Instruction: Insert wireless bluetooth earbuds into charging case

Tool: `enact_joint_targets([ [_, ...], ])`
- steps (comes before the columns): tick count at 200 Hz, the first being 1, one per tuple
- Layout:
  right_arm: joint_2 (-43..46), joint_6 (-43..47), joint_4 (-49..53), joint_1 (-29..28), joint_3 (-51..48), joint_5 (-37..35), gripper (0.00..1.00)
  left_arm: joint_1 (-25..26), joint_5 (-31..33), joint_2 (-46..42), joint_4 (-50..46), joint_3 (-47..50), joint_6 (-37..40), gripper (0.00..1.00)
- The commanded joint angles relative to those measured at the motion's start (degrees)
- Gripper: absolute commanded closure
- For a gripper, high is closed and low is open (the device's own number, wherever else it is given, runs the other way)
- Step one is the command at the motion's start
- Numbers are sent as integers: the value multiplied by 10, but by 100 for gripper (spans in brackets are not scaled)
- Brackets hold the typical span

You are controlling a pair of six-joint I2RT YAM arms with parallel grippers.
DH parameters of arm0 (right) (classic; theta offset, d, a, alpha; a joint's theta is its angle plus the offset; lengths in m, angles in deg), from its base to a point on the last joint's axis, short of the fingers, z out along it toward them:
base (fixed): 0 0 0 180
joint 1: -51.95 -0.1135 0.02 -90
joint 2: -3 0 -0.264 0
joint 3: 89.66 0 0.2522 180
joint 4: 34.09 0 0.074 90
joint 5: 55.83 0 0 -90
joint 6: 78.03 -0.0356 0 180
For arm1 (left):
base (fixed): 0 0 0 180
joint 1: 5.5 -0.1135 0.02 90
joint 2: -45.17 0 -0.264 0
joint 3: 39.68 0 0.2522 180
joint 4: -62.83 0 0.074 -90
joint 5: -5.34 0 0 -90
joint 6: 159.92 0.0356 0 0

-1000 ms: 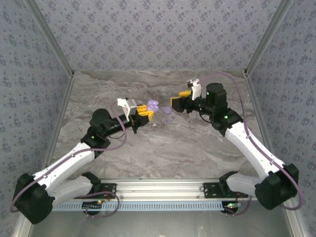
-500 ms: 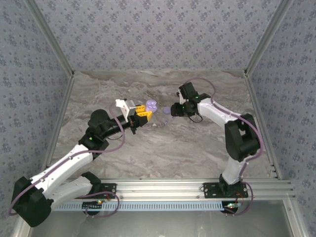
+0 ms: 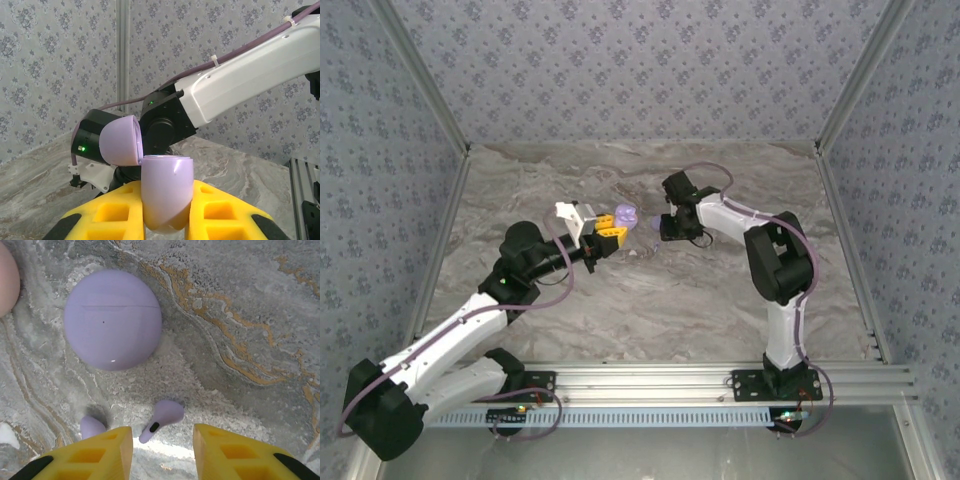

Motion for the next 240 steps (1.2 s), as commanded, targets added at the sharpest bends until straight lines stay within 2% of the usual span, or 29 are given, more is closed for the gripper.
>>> enact_joint_targets([
  [1,-16,-12,24,-4,18,-21,62,4,6,-13,-1,-2,10,100],
  [167,-55,6,10,-7,22,-18,69,4,8,-17,-13,-3,13,100],
  [240,-9,32,-30,-12,-4,-40,78,4,9,-17,-15,1,11,100],
])
